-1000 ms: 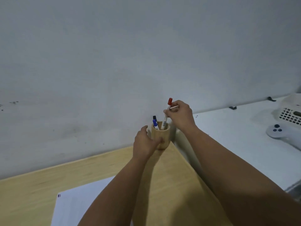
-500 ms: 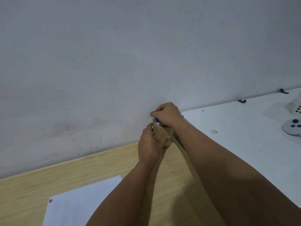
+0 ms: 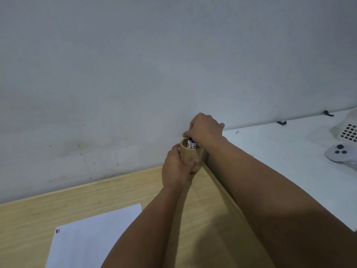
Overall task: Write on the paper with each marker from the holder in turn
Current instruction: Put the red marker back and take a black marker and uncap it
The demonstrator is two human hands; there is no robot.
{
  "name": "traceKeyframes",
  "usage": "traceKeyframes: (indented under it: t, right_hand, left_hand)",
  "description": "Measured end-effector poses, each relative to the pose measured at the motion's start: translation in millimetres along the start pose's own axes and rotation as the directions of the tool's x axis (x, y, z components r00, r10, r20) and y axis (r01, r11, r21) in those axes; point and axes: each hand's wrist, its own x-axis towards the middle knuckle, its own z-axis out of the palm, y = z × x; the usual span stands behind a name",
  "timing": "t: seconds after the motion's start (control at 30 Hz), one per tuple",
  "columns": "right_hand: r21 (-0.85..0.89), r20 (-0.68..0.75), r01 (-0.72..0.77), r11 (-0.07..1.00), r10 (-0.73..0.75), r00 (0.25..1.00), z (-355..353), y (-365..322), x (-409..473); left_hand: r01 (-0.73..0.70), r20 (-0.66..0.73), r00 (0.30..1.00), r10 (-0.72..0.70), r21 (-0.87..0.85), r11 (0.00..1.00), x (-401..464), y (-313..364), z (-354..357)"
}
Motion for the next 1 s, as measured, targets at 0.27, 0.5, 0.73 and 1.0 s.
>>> traceKeyframes:
  t: [0.27, 0.5, 0.73, 1.0]
  right_hand:
    - [0.32, -0.139, 0.129, 0.939, -0.088, 0.986, -29, -3, -5]
    - [0.503, -0.277, 0.257, 0.825, -0.127, 0.952, -68, -26, -38]
    - [0.667, -0.328, 0.34, 0.663, -0.148, 0.933, -96, -72, -117]
    - [0.793, -0.122, 0.212, 0.571, -0.191, 0.974, -113, -105, -191]
  left_hand:
    - [0.024, 0.013, 1.0, -0.024, -0.011, 1.0, -7, 7, -9]
    - [-0.065, -0.129, 0.99, 0.065, -0.002, 0.998, -27, 33, -70]
    - [-0.131, -0.096, 0.986, 0.134, 0.042, 0.991, -50, 79, -159]
    - [-0.147, -0.168, 0.973, 0.156, 0.068, 0.987, -102, 113, -236]
